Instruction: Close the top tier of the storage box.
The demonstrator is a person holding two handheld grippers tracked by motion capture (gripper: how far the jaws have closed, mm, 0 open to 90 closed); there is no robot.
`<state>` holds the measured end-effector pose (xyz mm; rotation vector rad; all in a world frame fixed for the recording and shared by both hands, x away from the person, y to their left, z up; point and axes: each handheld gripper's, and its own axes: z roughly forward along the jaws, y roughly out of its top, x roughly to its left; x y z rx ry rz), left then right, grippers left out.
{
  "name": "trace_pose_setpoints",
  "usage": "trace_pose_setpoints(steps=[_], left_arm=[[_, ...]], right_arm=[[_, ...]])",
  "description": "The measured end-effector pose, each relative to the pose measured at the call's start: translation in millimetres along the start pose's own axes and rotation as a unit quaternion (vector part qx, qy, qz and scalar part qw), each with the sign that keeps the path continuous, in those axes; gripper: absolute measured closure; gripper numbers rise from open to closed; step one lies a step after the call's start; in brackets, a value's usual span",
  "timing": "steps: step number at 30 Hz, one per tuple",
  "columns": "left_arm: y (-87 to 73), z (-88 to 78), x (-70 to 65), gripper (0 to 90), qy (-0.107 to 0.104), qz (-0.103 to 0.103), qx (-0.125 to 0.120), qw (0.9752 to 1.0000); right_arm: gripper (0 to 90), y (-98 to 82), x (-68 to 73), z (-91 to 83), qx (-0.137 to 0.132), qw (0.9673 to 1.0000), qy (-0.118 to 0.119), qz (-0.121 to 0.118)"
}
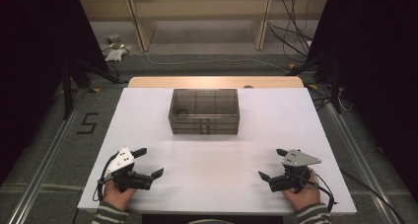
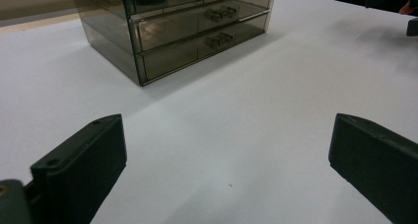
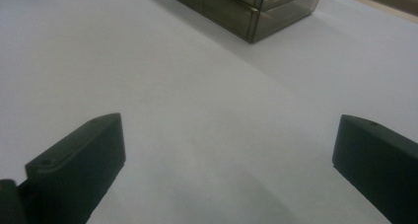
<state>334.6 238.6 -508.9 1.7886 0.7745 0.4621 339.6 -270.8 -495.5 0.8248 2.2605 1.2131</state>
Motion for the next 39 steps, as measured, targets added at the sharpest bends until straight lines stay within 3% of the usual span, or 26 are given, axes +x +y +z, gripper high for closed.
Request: trace_pose_setpoints(steps=[2,6,14,24,29,39], left_arm=[[-2.7,-1.5,2.3,0.5,0.002,-0.002,0.003,1.0],[-4.9,-3.5,2.2,0.5,0.008,-0.006,-0.015,0.9998],[-5.6,0.2,-1.6,0.8,0.021,0.0,-0.004,0.9998],[-5.2,0.2,-2.2,0.9,0.017,0.008,-0.01,0.9998],[-5.3,0.1,-1.2,0.9,0.019,-0.001,-0.008,0.9998],[-5.4,-0.9,-1.1,1.0,0.027,0.001,-0.008,0.9996]], right_arm=[[0.7,0.0,0.1,-0.2,-0.001,1.0,0.001,0.0],[0.7,0.0,0.3,-0.2,-0.002,1.0,0.002,-0.001],[0.7,0.0,0.4,-1.0,-0.003,1.0,0.002,-0.004],[0.7,0.0,0.7,-0.8,-0.005,1.0,0.002,-0.003],[0.7,0.1,0.8,-1.1,-0.006,1.0,0.003,-0.003],[0.7,0.1,0.6,-0.9,-0.005,1.0,0.002,-0.003]])
